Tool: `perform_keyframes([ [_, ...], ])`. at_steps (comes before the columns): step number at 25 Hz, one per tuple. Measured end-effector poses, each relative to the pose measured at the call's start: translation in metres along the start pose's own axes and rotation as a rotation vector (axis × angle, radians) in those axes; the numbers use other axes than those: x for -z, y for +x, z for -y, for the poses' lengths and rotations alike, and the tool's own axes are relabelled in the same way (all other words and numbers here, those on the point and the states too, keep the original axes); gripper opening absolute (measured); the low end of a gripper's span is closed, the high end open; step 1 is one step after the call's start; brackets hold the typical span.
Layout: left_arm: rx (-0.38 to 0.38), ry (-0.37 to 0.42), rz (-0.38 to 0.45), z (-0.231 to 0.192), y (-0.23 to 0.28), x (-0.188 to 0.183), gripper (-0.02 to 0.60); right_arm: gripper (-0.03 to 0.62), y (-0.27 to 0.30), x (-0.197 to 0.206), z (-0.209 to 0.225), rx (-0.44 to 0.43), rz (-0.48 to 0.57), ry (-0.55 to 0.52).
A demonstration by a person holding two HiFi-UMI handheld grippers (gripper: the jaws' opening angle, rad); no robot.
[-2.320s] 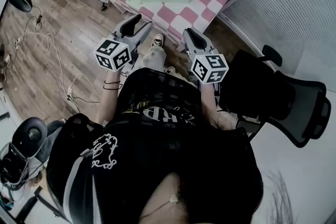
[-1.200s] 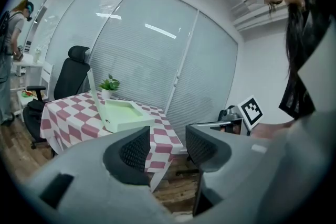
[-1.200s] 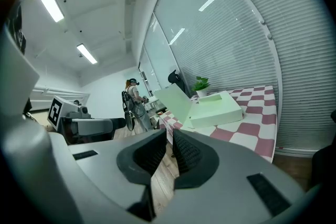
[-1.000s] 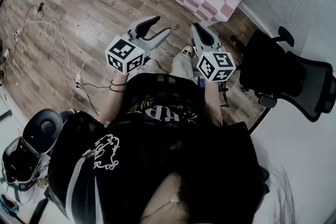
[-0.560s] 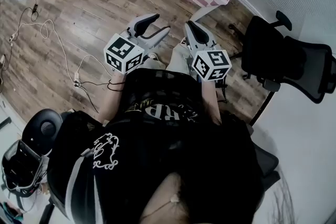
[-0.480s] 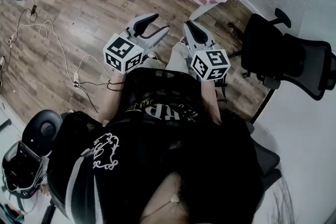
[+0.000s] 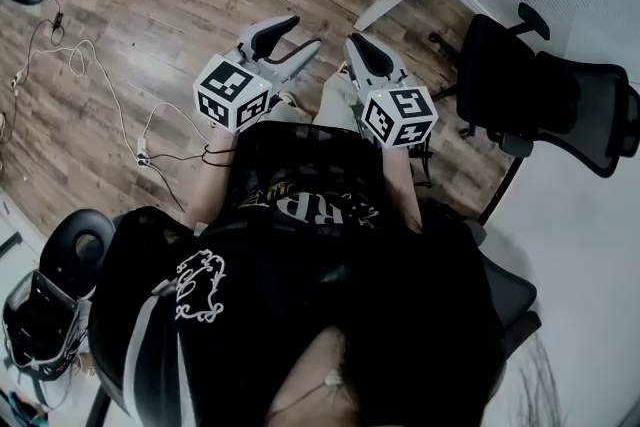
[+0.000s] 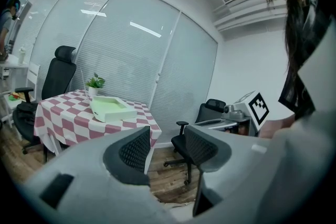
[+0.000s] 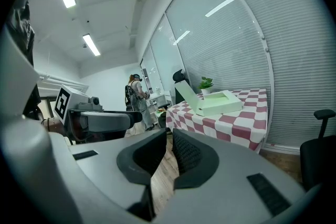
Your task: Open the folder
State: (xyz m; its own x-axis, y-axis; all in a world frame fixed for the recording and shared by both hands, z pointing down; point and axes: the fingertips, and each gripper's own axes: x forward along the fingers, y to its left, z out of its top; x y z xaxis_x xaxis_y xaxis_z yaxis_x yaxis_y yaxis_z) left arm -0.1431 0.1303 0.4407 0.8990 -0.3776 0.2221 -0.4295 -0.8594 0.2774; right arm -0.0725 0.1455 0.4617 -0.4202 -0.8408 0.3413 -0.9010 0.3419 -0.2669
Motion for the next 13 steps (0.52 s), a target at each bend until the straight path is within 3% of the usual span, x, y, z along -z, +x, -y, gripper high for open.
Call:
perform_keyframes([
  [13,-0.006,0.0,-0.017,-0.0018,0.0107,0.0003,0.221,0.041,0.0021,0.0,0.0085,-0.004,-0.007,-0.006],
])
